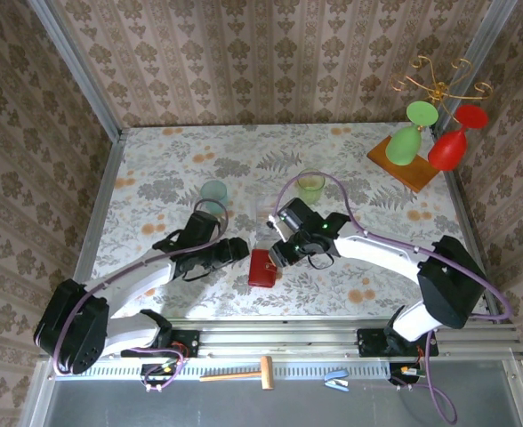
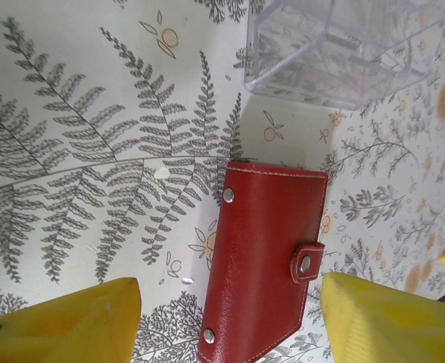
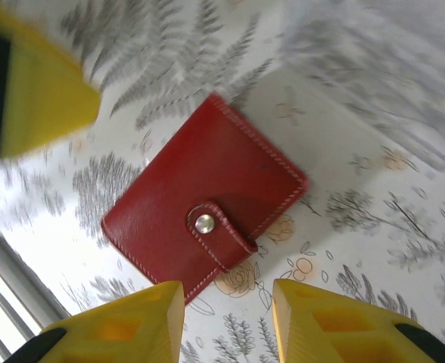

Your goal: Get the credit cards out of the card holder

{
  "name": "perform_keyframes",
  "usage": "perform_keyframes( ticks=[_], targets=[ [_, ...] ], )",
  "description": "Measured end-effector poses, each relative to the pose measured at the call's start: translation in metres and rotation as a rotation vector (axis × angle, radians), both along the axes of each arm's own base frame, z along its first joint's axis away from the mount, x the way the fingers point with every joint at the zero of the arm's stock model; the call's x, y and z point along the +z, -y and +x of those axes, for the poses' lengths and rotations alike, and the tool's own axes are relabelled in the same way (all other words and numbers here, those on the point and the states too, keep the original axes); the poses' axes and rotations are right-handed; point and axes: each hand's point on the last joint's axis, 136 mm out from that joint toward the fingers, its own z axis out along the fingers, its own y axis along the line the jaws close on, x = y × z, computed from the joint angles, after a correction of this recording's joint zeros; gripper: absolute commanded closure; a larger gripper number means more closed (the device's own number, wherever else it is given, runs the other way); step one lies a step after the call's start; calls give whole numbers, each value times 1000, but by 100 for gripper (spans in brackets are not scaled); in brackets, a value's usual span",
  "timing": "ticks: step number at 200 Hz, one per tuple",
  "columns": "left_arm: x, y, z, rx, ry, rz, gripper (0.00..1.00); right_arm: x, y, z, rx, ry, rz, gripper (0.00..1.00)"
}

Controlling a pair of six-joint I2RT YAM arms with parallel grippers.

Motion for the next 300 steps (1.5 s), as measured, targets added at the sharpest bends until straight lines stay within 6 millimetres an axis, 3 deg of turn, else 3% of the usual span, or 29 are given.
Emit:
perform_keyframes(
  ticks=[52, 75, 95, 121, 177, 300],
  targets=[
    [3, -1, 5, 1, -6, -68, 37, -21, -8, -13, 434, 135, -79, 61],
    [4, -3, 8, 12, 6, -84, 37, -30, -10, -11, 552, 173, -111, 53],
    [4, -10, 7, 28, 11, -92, 37, -37, -14, -8, 631, 190, -135, 39],
    [11, -14, 11, 47, 34, -105, 37, -39, -17, -7, 703, 214, -140, 36],
    [11, -18, 13, 59, 36, -111, 38, -37, -28, -9, 782, 231, -100, 44],
    [1, -14, 11, 43, -4, -115, 37, -56, -32, -5, 787, 211, -115, 57]
  ],
)
